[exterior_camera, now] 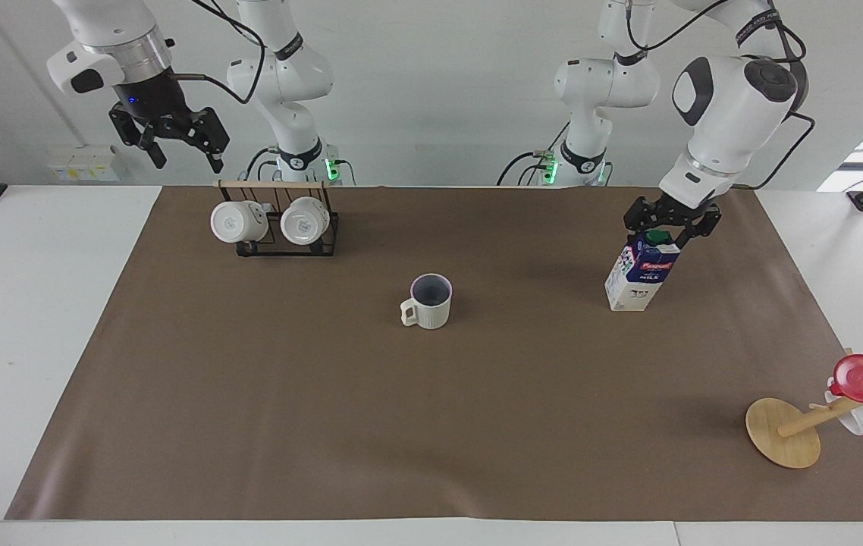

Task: Place cup and milk on table
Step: 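Grasp the blue milk carton with the left gripper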

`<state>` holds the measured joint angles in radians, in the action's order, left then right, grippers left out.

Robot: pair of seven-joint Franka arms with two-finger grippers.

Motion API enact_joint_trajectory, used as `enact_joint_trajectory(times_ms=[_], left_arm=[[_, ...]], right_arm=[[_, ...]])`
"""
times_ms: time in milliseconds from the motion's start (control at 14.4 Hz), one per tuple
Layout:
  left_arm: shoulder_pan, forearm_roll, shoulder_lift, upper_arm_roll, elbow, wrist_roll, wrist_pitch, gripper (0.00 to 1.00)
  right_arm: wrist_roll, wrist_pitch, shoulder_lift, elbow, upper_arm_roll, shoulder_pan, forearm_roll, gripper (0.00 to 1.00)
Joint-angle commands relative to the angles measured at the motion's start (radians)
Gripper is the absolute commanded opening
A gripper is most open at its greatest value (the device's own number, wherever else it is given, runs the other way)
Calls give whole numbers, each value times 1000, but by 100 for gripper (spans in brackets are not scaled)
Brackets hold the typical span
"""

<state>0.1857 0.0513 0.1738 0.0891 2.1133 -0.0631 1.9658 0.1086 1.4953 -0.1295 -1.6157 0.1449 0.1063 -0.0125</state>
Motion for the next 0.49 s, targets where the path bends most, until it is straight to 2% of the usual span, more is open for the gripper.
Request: enact_joint_trajectory(times_ms=[0,417], left_arm=[[15,-10,13,14,10,-23,8,100],[18,-80,21,8,22,-33,13,100]], right_arm=[[-26,14,10,2,-5,-22,-6,100],[-27,30,34,39,-19,-4,-24,100]])
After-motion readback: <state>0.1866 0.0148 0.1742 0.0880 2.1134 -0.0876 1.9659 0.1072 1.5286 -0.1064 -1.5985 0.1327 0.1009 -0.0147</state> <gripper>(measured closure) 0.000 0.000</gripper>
